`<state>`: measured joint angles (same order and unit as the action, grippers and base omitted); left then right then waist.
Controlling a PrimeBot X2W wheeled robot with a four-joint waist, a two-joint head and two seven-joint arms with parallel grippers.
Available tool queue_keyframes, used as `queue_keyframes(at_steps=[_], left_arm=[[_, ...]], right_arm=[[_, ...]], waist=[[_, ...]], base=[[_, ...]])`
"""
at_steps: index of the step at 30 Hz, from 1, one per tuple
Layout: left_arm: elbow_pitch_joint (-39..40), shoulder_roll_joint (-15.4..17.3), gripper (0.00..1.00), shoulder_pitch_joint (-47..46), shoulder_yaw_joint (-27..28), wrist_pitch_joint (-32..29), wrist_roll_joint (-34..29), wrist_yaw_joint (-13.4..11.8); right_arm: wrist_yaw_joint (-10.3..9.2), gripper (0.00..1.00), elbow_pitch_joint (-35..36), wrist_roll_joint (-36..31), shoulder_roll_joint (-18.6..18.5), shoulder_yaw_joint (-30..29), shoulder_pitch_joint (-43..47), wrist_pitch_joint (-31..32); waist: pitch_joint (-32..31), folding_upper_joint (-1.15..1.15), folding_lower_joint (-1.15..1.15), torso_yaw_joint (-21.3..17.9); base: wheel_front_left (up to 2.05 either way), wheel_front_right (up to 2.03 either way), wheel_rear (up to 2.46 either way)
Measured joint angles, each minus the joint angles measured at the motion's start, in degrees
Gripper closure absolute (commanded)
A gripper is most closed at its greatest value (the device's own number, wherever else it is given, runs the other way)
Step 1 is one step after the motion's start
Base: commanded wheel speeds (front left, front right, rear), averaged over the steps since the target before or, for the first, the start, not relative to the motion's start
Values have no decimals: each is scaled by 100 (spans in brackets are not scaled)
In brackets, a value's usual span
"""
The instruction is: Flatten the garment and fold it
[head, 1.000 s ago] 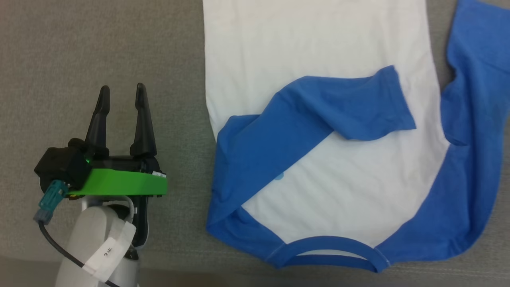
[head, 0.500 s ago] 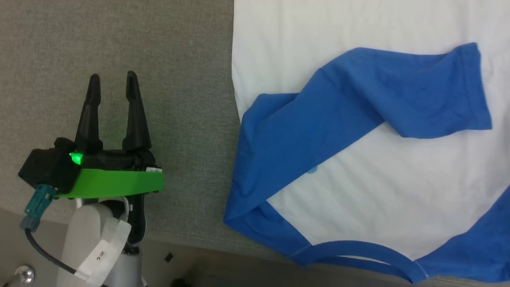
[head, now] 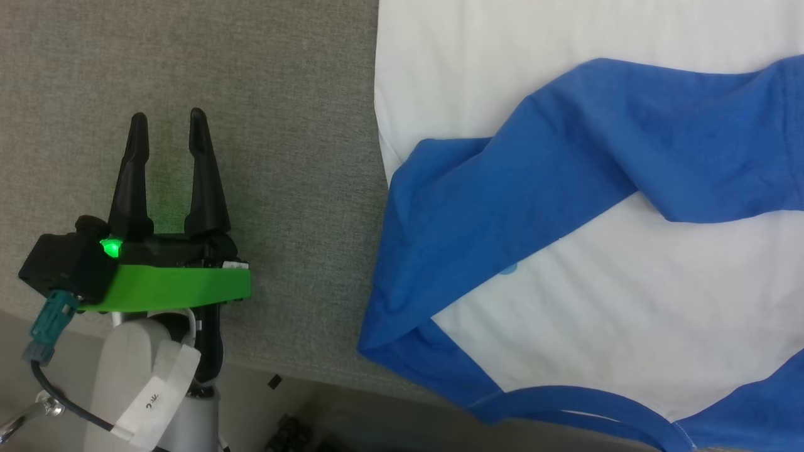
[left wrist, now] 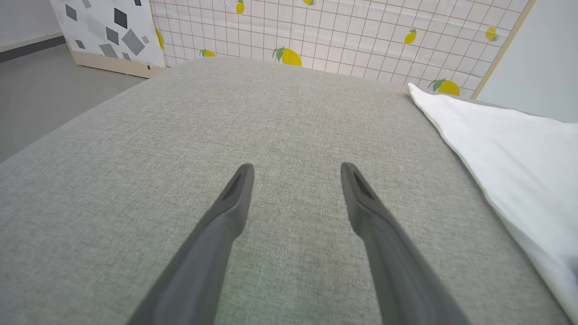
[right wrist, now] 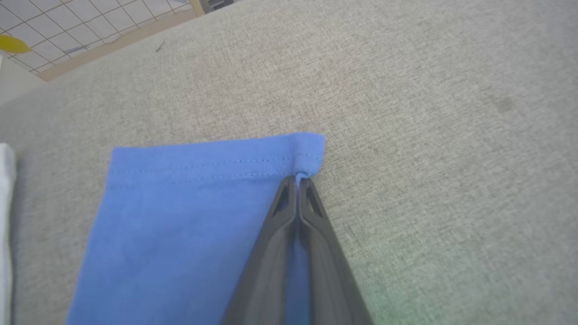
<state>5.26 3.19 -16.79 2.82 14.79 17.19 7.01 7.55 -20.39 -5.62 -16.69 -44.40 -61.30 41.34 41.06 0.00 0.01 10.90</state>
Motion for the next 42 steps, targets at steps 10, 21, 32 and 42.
queue_keyframes(at_steps=[10,21,32,42], left_arm=[[-307,-8,0,47,-12,0,-22,2],[-665,-11,0,544,-1,0,-164,5],[-782,-13,0,800,-14,0,-167,7],[-810,-14,0,856,-142,0,-97,7]], right_arm=[[2,100,-45,487,-222,582,1092,-869],[2,100,1505,971,-409,1592,2514,-751],[2,100,3178,1111,-53,3434,2944,218],[2,100,2440,1040,415,5331,2824,452]], waist=[[-559,0,0,-78],[-1666,0,-1,-281],[-2571,0,-1,-515],[-2728,0,-1,-342]], base=[[0,0,0],[0,0,0],[0,0,0],[0,0,0]])
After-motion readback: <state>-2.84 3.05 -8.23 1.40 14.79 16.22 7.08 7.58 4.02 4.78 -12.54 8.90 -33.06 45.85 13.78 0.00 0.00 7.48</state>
